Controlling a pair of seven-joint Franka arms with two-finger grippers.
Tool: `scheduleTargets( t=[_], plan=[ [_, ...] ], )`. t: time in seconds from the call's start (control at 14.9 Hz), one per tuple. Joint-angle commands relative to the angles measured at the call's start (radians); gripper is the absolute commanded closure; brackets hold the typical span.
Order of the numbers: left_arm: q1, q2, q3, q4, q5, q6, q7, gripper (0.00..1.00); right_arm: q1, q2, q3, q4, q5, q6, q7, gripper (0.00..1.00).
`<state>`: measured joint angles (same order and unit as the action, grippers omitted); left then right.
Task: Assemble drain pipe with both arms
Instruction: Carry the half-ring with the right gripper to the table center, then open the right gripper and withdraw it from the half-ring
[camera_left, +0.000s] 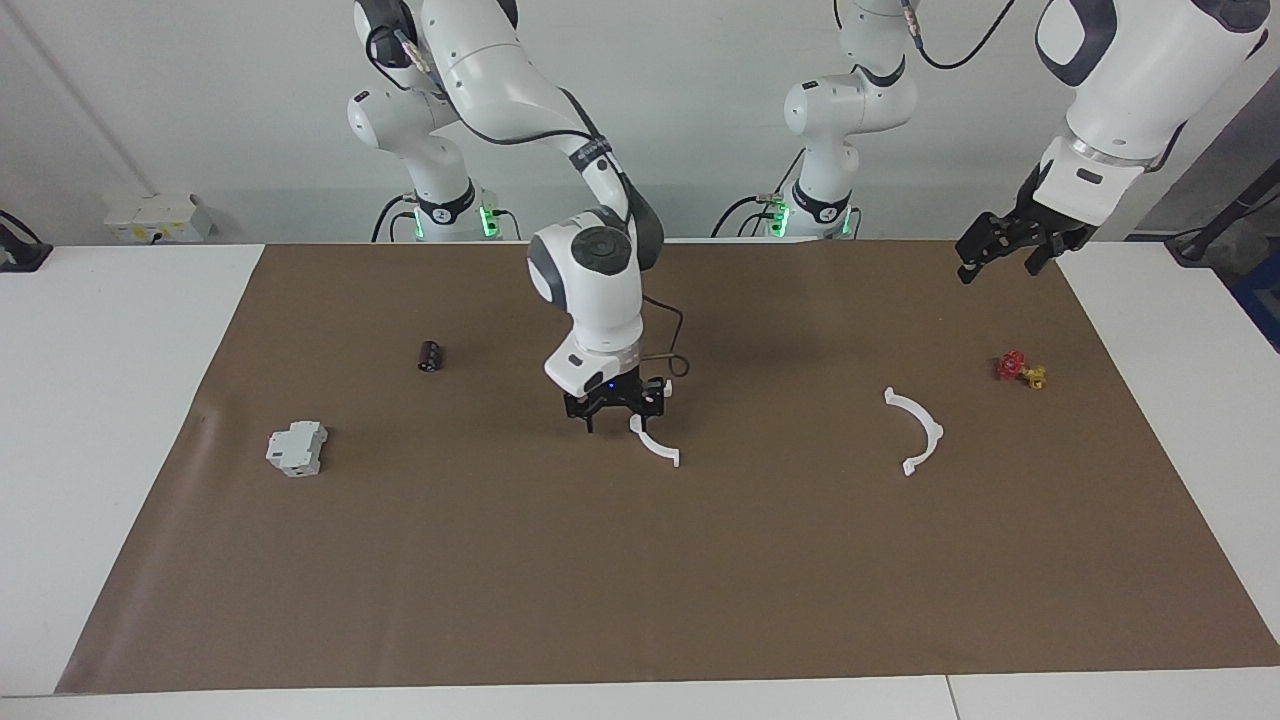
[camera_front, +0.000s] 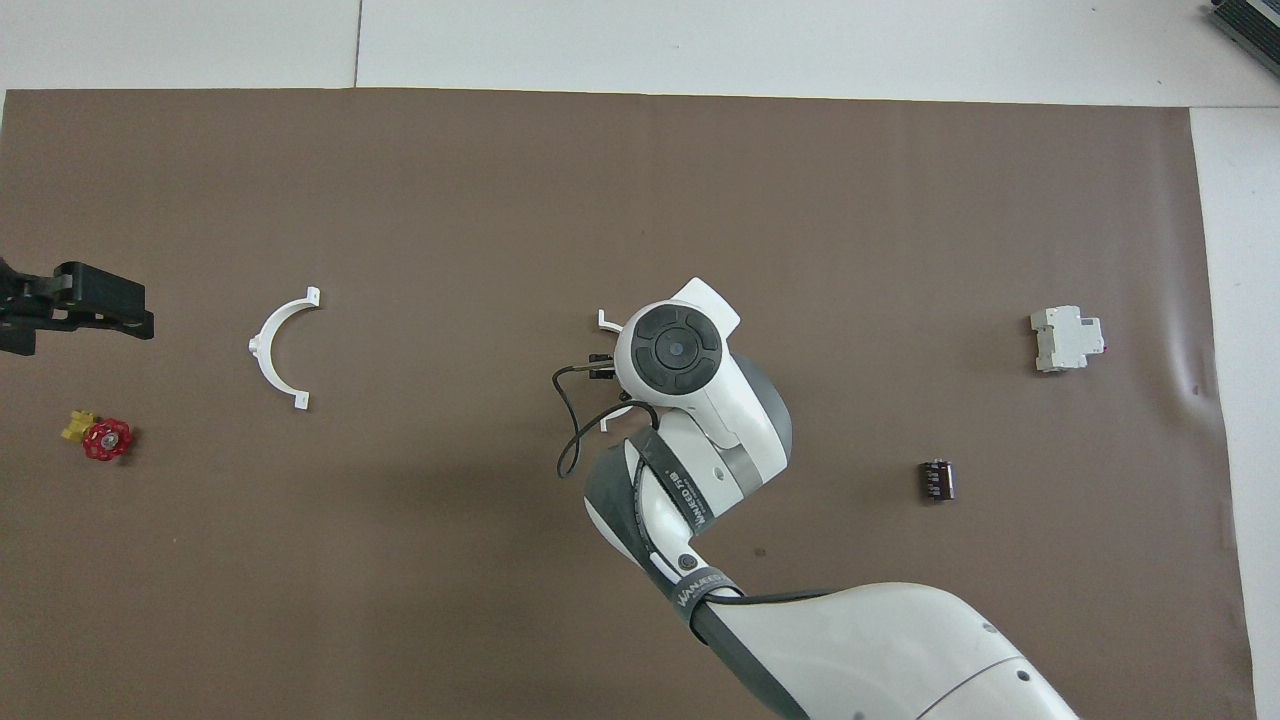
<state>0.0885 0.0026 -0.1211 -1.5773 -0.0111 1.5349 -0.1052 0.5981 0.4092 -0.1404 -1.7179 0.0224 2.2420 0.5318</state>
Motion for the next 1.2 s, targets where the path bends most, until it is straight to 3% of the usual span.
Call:
scheduleTargets(
  t=[0.0,0.27,0.74,0.8,1.0,1.14],
  plan=[
    [0.008,-0.029,-0.002,-0.035,-0.006,0.019,0.002,0.0,-0.11,-0.111,0.013,-0.019,-0.004,-0.131,-0.076,0.0],
    [0.008,-0.029,-0.002,-0.035,-0.006,0.019,0.002,0.0,-0.254,-0.185,0.013,-0.028,-0.002,-0.317,-0.246,0.0],
    [0.007,-0.05,-0.003,-0.041,-0.007,-0.006,-0.004,0.0,-0.507,-0.256,0.012,-0.028,-0.007,-0.43,-0.541,0.0],
    [0.007,-0.064,-0.003,-0.087,-0.007,0.04,-0.005,0.0,-0.532,-0.266,0.01,-0.026,-0.009,-0.444,-0.574,0.0],
    [0.008,-0.166,-0.003,-0.347,-0.007,0.342,0.004,0.0,-0.577,-0.317,0.009,-0.014,-0.019,-0.492,-0.599,0.0],
    [0.014,-0.168,-0.003,-0.436,-0.007,0.469,0.009,0.0,-0.577,-0.338,0.01,0.015,-0.062,-0.53,-0.601,0.0]
  ],
)
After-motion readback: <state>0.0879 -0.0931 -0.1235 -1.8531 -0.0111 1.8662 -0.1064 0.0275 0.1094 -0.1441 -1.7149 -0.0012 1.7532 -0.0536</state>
